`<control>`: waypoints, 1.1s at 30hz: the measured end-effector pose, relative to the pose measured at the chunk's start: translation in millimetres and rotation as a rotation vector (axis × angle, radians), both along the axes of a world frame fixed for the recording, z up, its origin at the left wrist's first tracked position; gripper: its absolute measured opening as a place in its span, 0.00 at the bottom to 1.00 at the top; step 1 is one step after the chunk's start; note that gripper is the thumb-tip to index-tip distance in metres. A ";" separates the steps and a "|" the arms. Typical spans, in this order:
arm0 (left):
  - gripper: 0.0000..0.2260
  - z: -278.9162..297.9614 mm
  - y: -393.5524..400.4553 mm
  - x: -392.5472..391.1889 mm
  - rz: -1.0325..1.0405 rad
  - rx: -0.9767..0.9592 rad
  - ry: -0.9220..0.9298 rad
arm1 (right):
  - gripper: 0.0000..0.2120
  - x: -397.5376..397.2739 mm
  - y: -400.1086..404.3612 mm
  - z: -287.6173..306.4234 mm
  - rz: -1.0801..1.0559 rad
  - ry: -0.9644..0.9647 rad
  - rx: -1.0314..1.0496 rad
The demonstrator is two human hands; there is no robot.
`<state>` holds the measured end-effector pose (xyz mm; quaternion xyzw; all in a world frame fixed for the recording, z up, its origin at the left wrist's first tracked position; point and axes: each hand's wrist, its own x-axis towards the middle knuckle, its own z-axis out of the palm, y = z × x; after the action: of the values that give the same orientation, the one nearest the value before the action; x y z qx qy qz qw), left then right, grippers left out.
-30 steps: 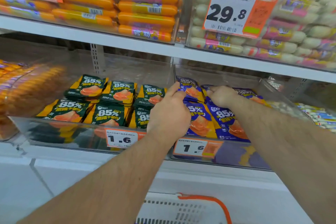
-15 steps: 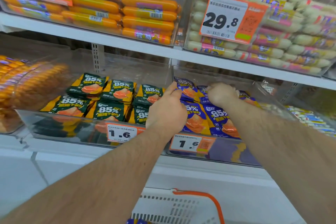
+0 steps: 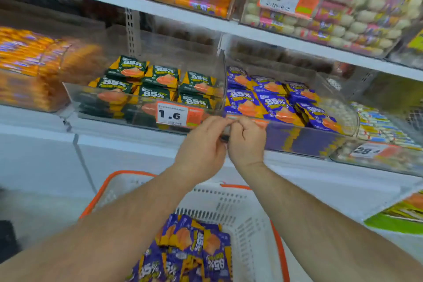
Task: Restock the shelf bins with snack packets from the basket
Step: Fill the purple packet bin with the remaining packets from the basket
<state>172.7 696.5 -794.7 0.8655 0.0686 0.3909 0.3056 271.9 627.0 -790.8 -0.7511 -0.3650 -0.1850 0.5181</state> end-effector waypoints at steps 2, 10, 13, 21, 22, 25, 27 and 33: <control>0.21 -38.2 -2.6 -23.3 0.059 -0.125 0.137 | 0.14 -11.9 -2.7 -30.9 0.010 0.134 -0.104; 0.17 -143.4 -22.9 -74.5 0.192 -0.548 0.554 | 0.16 -24.0 -33.6 -195.8 -0.191 0.860 -0.778; 0.16 -161.4 -25.9 -77.5 0.205 -0.593 0.667 | 0.23 -33.0 -49.6 -230.2 -0.150 0.972 -1.003; 0.15 -195.4 -22.8 -76.2 0.241 -0.639 0.857 | 0.19 -10.7 -72.3 -311.6 -0.049 0.819 -1.311; 0.14 -197.1 -23.4 -76.1 0.244 -0.646 0.877 | 0.21 -10.3 -70.3 -316.2 -0.034 0.811 -1.309; 0.15 -200.8 -25.3 -78.2 0.230 -0.672 0.912 | 0.30 -22.6 -64.2 -297.4 0.035 0.772 -1.345; 0.15 -200.4 -25.8 -79.2 0.227 -0.675 0.925 | 0.42 -26.3 -66.1 -304.5 0.097 0.743 -1.446; 0.14 -198.3 -28.5 -81.7 0.245 -0.692 0.919 | 0.25 -47.9 -84.3 -311.3 0.069 0.183 -1.694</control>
<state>91.0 667.9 -993.0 0.7819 0.4170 -0.0371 0.4619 224.0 542.7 -1102.1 -0.8856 -0.3596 0.2279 -0.1856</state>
